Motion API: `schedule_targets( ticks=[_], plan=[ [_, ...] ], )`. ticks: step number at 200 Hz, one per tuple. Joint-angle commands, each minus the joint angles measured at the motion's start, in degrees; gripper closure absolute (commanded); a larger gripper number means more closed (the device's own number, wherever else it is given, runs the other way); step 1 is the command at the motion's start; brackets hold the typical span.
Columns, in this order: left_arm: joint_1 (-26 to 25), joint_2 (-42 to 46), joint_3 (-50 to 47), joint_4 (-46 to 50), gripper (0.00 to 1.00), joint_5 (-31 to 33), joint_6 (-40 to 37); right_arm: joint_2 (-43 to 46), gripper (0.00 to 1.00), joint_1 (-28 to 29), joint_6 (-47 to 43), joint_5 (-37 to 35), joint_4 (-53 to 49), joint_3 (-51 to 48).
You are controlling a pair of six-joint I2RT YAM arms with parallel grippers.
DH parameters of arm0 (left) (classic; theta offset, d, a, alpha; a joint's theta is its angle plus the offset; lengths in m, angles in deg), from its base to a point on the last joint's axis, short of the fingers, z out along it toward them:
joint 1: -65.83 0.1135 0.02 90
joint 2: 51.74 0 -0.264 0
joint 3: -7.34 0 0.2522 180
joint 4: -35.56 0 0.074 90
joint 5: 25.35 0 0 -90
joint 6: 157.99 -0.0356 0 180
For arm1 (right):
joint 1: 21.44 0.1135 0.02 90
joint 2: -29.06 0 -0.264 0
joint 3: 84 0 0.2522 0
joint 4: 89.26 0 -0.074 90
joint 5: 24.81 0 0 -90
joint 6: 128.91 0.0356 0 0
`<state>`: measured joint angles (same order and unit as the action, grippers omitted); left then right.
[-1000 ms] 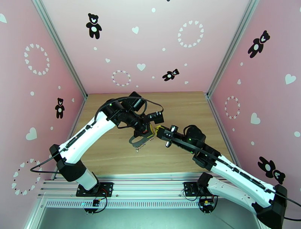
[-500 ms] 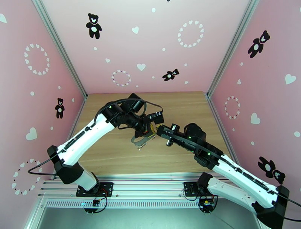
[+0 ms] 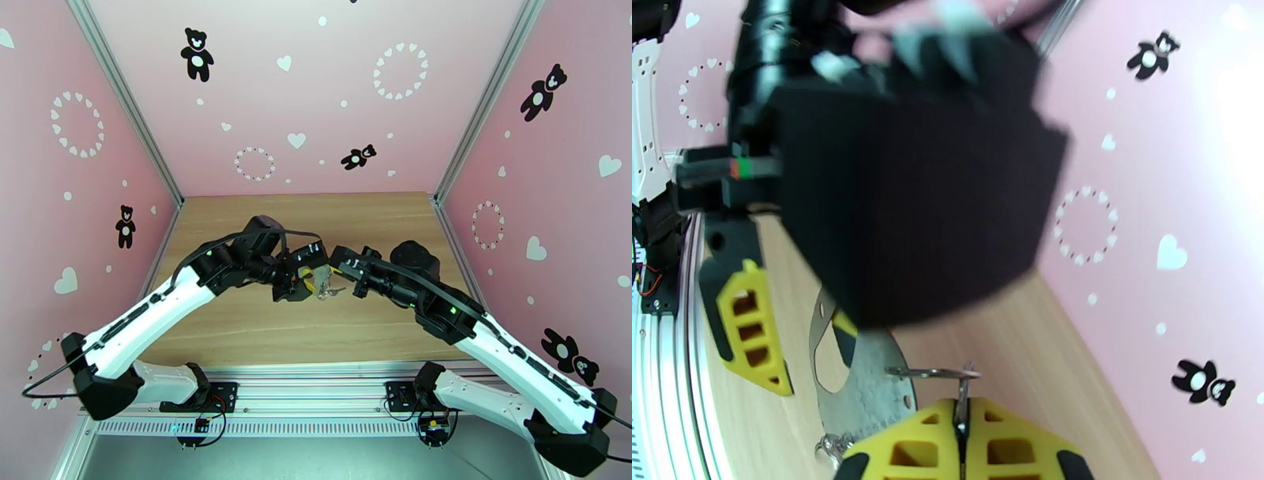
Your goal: Remove the keys from the keyring
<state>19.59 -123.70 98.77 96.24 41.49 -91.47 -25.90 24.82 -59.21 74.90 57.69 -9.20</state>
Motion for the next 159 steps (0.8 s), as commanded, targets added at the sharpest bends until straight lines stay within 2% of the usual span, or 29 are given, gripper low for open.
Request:
schedule_targets(
  ticks=[1,34,63,75,95,115,125,142,159],
  plan=[
    [0.3,6.2,-7.7,-15.2,0.51,5.7,8.4,-2.1,1.00,0.0,3.7,-0.6,-10.9,3.0],
    [0.3,10.5,-16.1,-25.9,0.47,13.5,15.5,-3.1,1.00,0.1,5.0,-3.6,-13.3,3.9],
    [-0.2,11.5,-23.2,-38.2,0.45,11.8,18.6,-5.5,1.00,0.0,6.2,-4.6,-17.5,4.9],
    [-0.9,9.9,-24.7,-42.4,0.45,13.1,19.6,-6.3,1.00,0.0,7.0,-5.9,-18.5,5.2],
    [-3.0,6.6,-26.6,-49.1,0.46,14.0,17.6,-7.3,1.00,0.0,7.9,-5.9,-20.1,6.5],
    [-3.5,4.1,-28.4,-55.3,0.43,9.0,16.9,-8.0,1.00,0.0,8.0,-7.8,-21.1,7.2],
    [-3.6,2.4,-28.1,-56.0,0.43,6.4,16.0,-8.1,1.00,0.0,8.0,-8.3,-21.4,7.6],
    [-4.0,-0.4,-27.2,-55.5,0.44,7.5,15.4,-7.9,1.00,0.0,7.6,-8.0,-21.1,7.4],
    [-4.0,-1.1,-28.9,-60.3,0.43,7.0,15.7,-7.9,1.00,0.0,7.0,-8.3,-21.5,7.4]
  ],
)
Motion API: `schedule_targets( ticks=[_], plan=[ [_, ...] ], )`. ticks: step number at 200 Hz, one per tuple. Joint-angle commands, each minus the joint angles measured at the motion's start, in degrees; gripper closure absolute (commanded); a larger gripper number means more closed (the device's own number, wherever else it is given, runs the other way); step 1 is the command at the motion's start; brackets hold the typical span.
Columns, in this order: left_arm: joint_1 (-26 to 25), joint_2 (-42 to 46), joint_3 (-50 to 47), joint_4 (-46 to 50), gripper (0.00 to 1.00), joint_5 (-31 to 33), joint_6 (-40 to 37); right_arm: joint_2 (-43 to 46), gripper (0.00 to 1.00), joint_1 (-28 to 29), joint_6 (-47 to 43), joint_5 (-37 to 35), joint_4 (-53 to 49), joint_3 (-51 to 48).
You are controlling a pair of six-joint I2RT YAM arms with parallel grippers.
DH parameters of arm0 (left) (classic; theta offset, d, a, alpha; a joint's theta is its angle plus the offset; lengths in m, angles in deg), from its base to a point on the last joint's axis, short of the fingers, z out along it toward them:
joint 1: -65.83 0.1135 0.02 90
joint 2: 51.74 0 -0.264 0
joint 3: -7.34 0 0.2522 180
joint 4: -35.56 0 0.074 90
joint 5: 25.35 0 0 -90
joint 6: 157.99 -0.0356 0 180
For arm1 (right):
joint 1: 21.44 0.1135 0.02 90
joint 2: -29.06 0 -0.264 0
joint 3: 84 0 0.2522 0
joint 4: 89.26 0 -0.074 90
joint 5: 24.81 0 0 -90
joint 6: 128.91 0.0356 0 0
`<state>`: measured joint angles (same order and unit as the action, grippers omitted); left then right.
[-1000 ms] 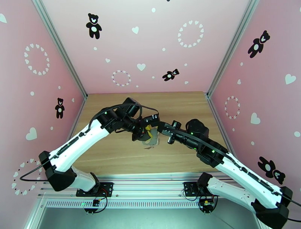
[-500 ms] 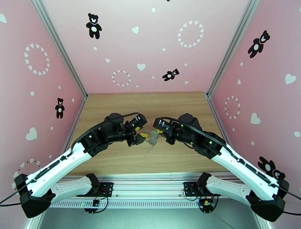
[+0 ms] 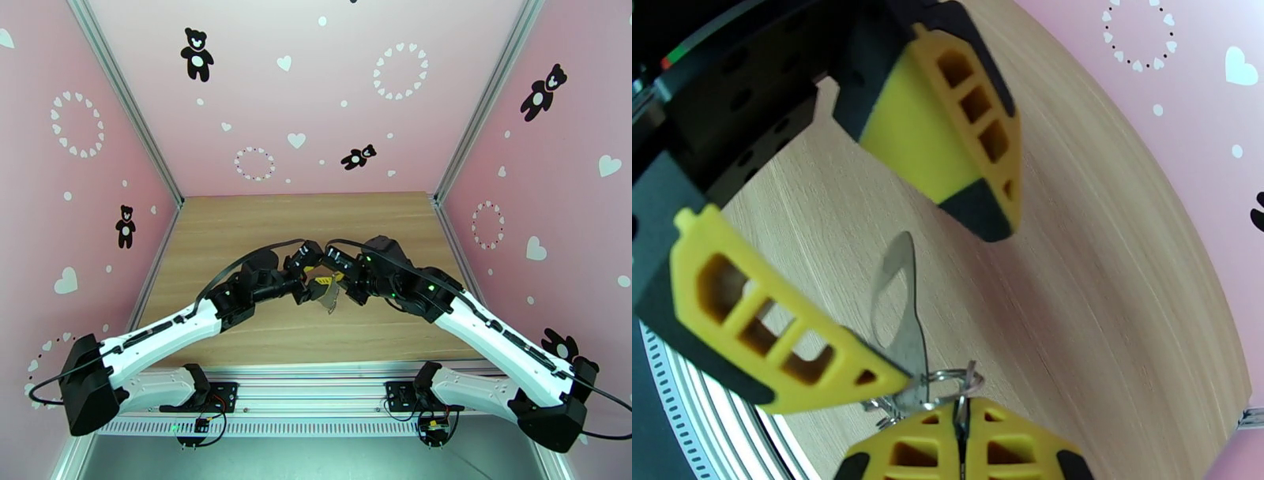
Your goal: Remove the keys from the keyring
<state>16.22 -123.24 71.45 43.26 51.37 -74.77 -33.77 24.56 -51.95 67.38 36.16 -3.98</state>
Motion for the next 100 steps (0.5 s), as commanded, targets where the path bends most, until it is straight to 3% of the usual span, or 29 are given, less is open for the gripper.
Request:
schedule_targets(
  ticks=[1,20,45,65,100],
  plan=[
    [-0.7,-1.6,-1.7,-7.6,0.43,-2.9,-1.0,-0.1,1.00,0.2,-0.3,-0.8,-0.1,2.2],
    [-0.6,-2.5,-2.1,-10.3,0.43,-1.9,0.0,0.1,1.00,0.2,-0.9,-0.4,0.0,1.8],
    [-0.7,-3.0,-2.1,-9.6,0.43,-8.9,-2.0,-0.2,1.00,0.0,-0.6,-1.4,-0.1,2.2],
    [-0.5,-1.1,-3.2,-8.7,0.45,-3.4,-2.4,0.7,1.00,-0.4,-0.7,-0.8,0.5,1.7],
    [0.0,2.1,-9.0,-12.6,0.43,-0.1,-0.7,1.0,1.00,-1.1,-0.5,0.9,0.6,1.9]
  ],
)
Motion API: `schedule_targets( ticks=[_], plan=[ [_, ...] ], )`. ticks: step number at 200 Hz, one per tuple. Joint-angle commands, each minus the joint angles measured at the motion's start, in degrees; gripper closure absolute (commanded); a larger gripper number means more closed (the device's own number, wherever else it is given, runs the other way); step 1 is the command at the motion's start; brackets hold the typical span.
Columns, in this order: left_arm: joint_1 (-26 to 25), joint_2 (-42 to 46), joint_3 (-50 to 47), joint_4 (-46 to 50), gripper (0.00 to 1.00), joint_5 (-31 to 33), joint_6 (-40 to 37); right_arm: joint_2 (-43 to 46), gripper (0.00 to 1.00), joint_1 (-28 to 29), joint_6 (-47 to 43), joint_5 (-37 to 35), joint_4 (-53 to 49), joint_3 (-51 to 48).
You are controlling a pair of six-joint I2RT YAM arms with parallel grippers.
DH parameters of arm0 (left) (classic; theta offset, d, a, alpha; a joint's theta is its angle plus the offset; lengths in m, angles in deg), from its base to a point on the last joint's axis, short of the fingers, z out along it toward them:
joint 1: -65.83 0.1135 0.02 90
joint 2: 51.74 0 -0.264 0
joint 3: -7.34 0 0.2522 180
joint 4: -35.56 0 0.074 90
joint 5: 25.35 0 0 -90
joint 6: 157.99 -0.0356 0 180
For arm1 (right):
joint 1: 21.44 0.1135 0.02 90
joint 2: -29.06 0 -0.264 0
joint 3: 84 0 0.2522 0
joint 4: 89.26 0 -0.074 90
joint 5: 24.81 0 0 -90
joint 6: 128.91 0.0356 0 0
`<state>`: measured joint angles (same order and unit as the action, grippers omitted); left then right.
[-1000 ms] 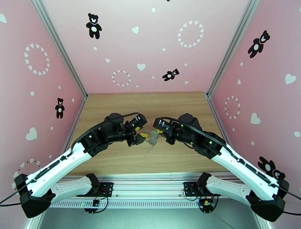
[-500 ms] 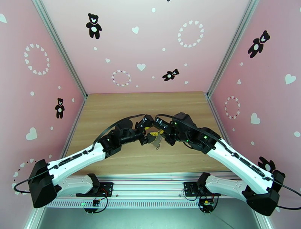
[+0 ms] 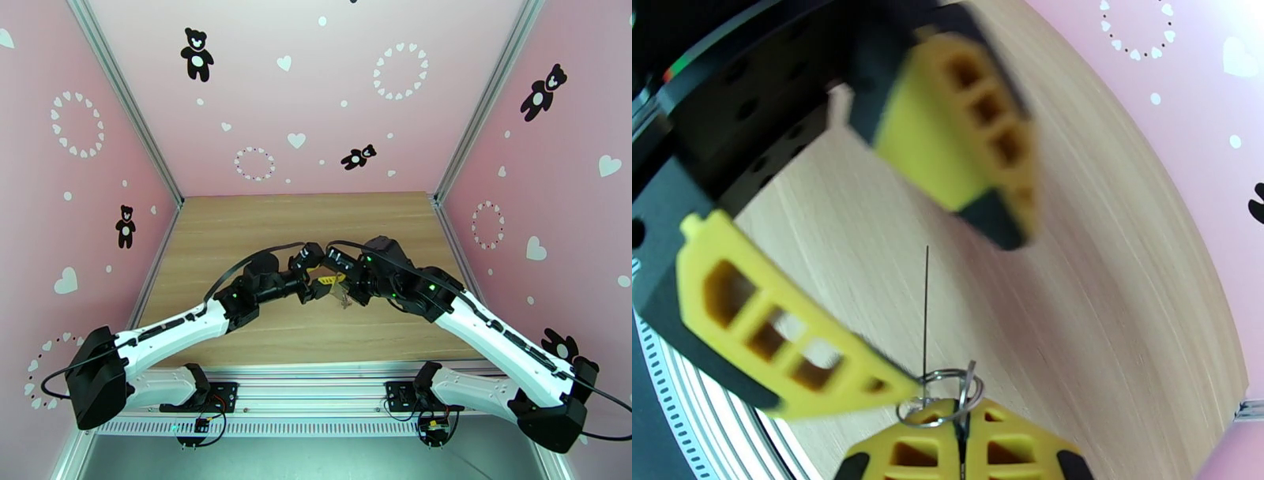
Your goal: Remove the keys from the keyring
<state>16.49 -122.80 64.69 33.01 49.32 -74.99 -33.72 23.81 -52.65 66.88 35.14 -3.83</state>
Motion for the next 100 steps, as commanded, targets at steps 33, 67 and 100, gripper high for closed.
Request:
schedule_targets(
  ticks=[33,67,100],
  plan=[
    [-0.5,0.7,-2.8,-7.5,0.41,-0.3,0.3,0.3,1.00,-0.4,0.6,3.2,2.5,1.8],
    [-1.2,-1.9,-2.4,-12.3,0.42,1.1,-1.3,0.8,1.00,-0.4,0.9,6.2,3.4,1.8],
    [-0.6,-3.5,0.7,-6.6,0.51,-5.0,-3.3,1.7,1.00,-0.3,0.3,5.0,2.1,2.9]
  ],
)
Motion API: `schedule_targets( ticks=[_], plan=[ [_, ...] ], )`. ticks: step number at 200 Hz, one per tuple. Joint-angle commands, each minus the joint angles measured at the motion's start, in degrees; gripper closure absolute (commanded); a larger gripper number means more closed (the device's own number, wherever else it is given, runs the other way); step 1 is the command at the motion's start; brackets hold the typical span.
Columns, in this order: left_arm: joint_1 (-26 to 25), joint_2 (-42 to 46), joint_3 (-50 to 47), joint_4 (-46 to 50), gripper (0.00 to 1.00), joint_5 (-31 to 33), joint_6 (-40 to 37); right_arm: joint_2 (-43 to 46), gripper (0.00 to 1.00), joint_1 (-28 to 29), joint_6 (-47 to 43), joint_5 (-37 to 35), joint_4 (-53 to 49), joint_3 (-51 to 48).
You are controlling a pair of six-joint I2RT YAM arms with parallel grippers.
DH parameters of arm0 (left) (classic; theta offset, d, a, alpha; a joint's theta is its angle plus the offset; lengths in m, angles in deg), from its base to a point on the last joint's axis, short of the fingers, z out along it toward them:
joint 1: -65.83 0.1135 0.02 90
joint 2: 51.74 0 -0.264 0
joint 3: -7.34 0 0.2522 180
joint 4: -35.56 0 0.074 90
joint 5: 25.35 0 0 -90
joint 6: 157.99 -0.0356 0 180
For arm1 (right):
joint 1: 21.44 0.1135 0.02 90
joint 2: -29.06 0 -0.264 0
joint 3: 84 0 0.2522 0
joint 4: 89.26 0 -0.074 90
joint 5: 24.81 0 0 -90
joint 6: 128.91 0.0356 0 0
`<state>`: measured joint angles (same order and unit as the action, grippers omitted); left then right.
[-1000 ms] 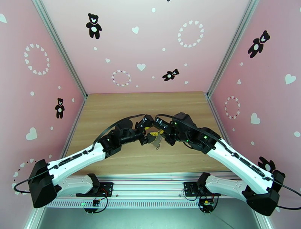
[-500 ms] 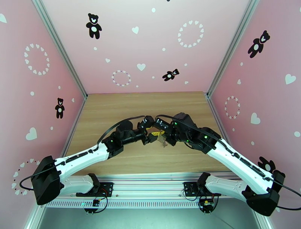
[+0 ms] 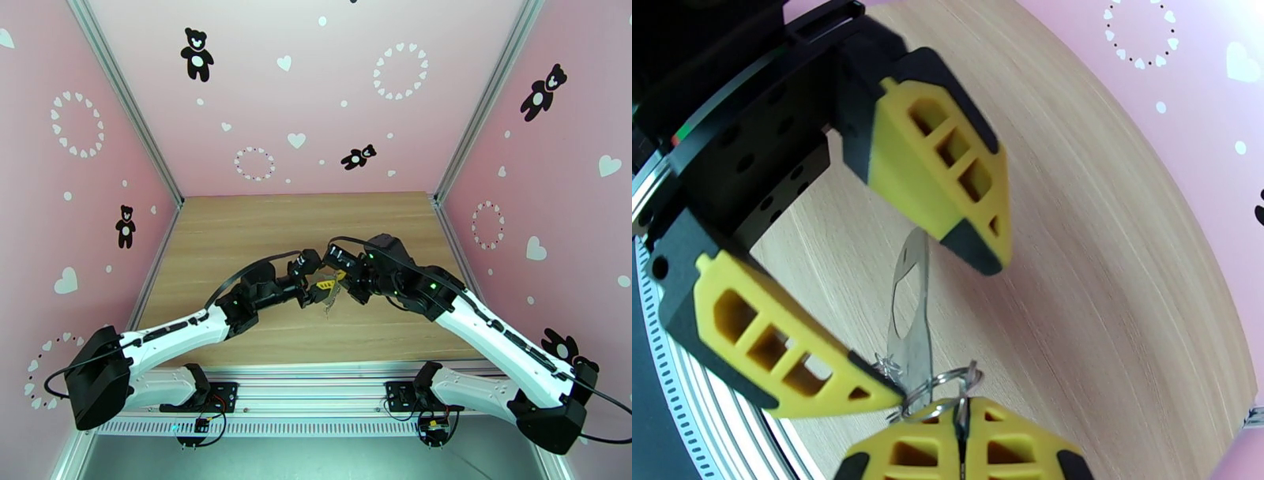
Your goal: Remove the keys from the keyring
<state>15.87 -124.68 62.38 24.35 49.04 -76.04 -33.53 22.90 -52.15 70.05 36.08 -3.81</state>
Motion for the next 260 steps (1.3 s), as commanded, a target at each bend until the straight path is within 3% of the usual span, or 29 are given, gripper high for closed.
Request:
schedule_targets(
  ticks=[1,37,99,124,156,167,189,236,260],
  plan=[
    [0.1,-1.6,3.1,2.3,0.51,-4.9,-2.2,1.5,1.00,0.6,-0.2,1.7,1.1,2.8],
    [2.0,-2.5,2.9,3.4,0.54,-9.9,-0.7,2.7,1.00,0.5,-2.0,-0.2,-0.7,3.6],
    [3.6,-4.2,5.0,8.4,0.46,-18.7,-0.9,2.7,1.00,0.6,-4.5,0.1,-4.0,6.3],
    [3.6,-5.6,6.1,6.1,0.57,-19.5,0.5,2.7,1.00,0.6,-5.1,-1.9,-3.7,6.2],
    [4.5,-3.7,3.2,4.4,0.80,-18.9,1.1,3.0,1.00,0.6,-6.6,-5.0,-4.4,6.0],
    [4.9,-2.8,3.1,5.6,0.90,-18.8,0.6,2.9,1.00,0.6,-7.5,-5.8,-5.3,6.3],
    [5.3,-1.1,3.7,9.1,1.00,-19.0,-0.5,2.7,1.00,0.5,-8.9,-8.1,-6.5,6.7],
    [6.0,3.5,4.5,20.2,1.00,-16.8,-2.1,2.8,1.00,0.5,-10.9,-15.3,-9.3,7.6],
    [6.6,3.8,7.5,26.6,1.00,-13.3,-2.1,3.9,1.00,0.6,-12.1,-12.6,-10.9,8.8]
  ],
)
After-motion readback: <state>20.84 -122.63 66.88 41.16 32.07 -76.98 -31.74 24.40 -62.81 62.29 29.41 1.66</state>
